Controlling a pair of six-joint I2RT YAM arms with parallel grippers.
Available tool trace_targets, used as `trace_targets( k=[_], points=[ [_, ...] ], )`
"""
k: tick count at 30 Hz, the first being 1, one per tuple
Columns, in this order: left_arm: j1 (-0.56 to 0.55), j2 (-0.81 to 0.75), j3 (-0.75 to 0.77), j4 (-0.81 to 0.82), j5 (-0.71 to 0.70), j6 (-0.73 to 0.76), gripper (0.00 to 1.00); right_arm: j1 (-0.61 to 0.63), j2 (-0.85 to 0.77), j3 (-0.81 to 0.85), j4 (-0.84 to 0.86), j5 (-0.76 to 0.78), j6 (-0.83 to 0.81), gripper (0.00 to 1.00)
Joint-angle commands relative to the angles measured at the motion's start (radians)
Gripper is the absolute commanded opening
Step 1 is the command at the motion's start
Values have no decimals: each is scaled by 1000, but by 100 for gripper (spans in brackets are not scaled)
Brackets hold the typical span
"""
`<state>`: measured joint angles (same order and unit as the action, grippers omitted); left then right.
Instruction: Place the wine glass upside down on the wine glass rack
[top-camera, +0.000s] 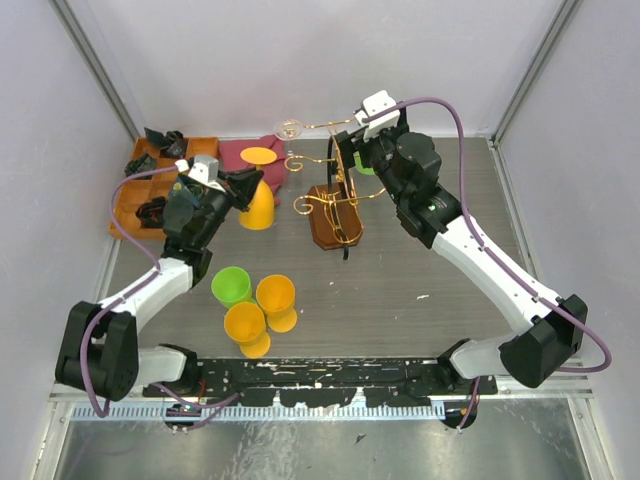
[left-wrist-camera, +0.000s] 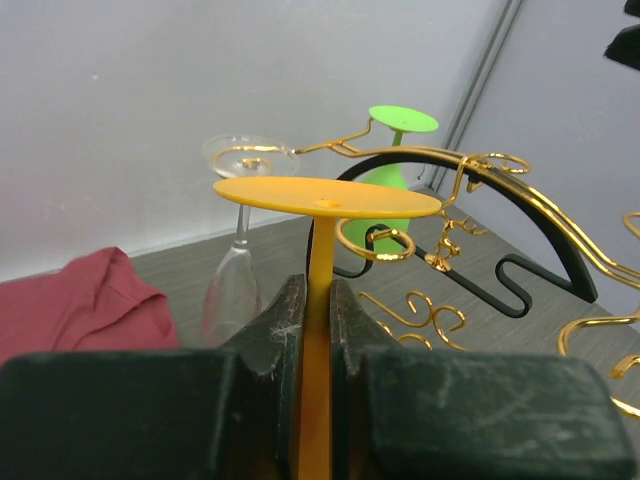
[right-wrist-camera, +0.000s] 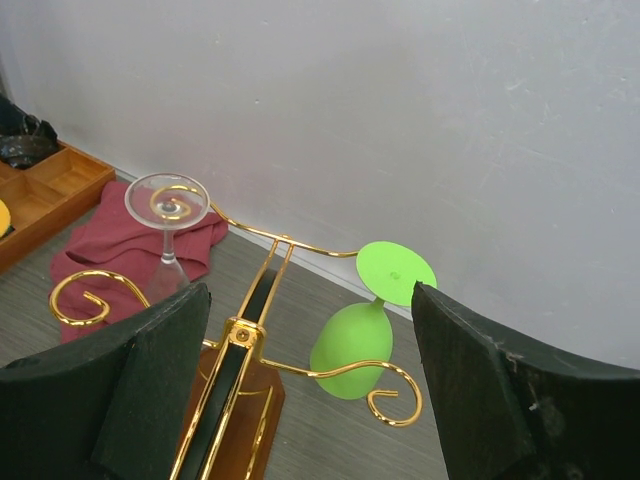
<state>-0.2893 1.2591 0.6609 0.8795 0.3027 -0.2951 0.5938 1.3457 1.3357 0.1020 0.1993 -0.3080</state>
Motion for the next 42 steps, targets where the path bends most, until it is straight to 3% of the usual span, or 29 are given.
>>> trace_targets(
  k=[1,11,42],
  points=[
    [-19,53,-27,169,-37,-42,0,-5,-45,-3,22,-8,-21,87],
    [-66,153,-25,291,-19,-62,0,-12,-33,1,8,-12,-46,87],
    [-161,424,129,432,14,-114,0,-40,-7,-5,1,-15,-54,87]
  ],
)
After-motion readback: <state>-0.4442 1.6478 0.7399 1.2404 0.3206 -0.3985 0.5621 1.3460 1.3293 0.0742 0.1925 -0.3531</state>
